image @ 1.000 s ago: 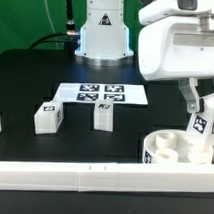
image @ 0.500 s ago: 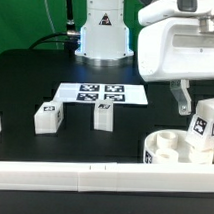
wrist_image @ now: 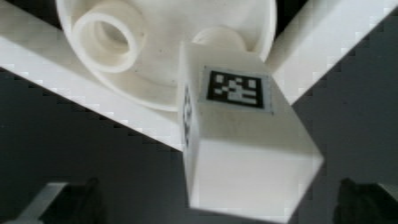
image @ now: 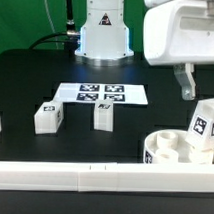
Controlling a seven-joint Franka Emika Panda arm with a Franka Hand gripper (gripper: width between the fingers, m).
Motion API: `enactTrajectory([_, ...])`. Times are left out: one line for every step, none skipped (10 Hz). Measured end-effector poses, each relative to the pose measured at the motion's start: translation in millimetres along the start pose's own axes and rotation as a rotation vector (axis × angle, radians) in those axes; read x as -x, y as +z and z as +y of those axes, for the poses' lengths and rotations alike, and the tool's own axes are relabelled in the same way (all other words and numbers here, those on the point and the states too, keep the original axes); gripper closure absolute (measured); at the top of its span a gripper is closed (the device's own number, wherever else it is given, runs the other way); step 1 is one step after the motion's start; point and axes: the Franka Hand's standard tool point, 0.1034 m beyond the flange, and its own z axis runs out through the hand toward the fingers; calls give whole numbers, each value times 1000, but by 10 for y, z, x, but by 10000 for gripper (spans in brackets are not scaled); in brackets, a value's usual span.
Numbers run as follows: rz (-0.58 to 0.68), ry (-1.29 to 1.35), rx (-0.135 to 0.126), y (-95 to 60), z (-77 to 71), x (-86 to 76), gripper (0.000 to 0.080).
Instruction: Assemble stool
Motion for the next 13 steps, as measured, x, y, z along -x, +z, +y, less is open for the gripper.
enactTrajectory([2, 0, 1, 3, 2, -7, 150])
enactTrajectory([0, 0, 0, 10, 0, -1, 150])
enactTrajectory([0, 0, 0, 11, -1, 0, 150])
enactTrajectory([-25, 0, -9, 21, -20, 21, 150])
enactTrajectory([-67, 7, -25, 30, -41, 53, 150])
enactTrajectory([-156, 2, -54, 19, -78, 77, 150])
enactTrajectory([-188, -1, -65, 15, -89, 40, 150])
enactTrajectory([-249, 1, -82, 43, -133, 86, 150])
enactTrajectory([-296, 4, -95, 32, -155, 77, 150])
enactTrajectory([-277, -7, -91, 39, -134, 50, 150])
enactTrajectory([-278, -32, -95, 49, -136, 61, 150])
enactTrajectory([-272, -110, -103, 61, -141, 42, 150])
enactTrajectory([-264, -235, -122, 95, -154, 10, 150])
